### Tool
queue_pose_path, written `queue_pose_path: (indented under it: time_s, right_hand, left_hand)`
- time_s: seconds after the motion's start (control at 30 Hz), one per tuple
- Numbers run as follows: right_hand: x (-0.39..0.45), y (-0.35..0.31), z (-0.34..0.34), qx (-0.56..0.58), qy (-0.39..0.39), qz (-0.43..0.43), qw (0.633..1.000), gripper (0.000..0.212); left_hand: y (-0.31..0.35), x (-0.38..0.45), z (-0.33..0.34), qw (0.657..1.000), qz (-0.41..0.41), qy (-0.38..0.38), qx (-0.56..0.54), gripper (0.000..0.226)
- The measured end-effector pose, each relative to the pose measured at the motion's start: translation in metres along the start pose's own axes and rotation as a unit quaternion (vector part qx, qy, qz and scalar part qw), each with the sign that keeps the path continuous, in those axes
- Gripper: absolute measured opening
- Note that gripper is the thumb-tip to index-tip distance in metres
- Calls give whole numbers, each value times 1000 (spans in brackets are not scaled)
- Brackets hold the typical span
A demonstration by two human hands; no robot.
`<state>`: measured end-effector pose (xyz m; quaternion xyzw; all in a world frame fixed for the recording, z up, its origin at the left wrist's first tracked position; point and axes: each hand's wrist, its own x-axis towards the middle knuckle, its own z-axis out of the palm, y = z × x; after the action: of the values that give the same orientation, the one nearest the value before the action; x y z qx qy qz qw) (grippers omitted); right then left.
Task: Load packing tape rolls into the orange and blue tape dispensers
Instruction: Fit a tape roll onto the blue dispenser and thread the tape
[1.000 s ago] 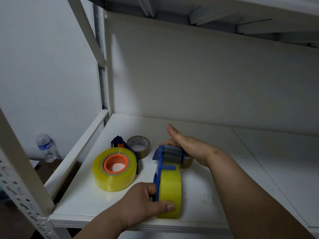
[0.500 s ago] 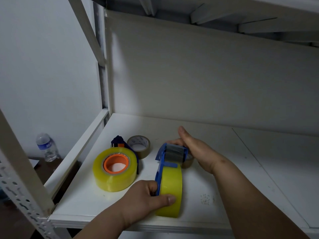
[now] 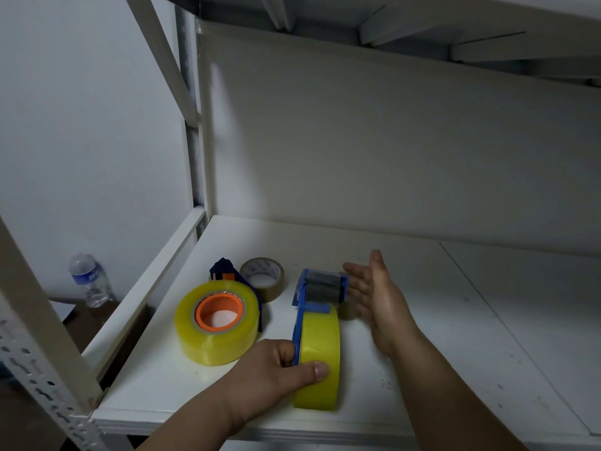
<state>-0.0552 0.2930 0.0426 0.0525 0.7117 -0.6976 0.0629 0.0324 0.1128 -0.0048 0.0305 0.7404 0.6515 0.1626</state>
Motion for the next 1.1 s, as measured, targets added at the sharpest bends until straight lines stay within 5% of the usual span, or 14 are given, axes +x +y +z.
queue_pose_path:
  time_s: [0.1,0.3,0.4,0.5,0.63,0.9,1.1]
  right_hand:
    - [-16,26,15,75,-14,4,997,69]
    - [-42,54,35,164,-41,3,986,51]
    - [-54,69,41,57,42,-71,995,18]
    - [-64,76,42,-40,59,-143,987,36]
    - [-71,73,47,-105,-30,-160,981,41]
    - [-69,67,46,-187,-35,-193,962,45]
    - [-63,64,50,-308,0,-245,919,53]
  left_hand:
    - [4,1,1,1000,1,10,-11,60]
    - [3,6,2,998,-1,21,-54,52]
    - [5,6,3,995,2,24,-97,53]
    - [9,6,1,991,8,27,-134,63]
    - [12,3,-1,981,19,27,-191,84]
    - [6,13,-8,961,-19,-16,-275,46]
    - [6,15,-11,937,-64,6,-342,39]
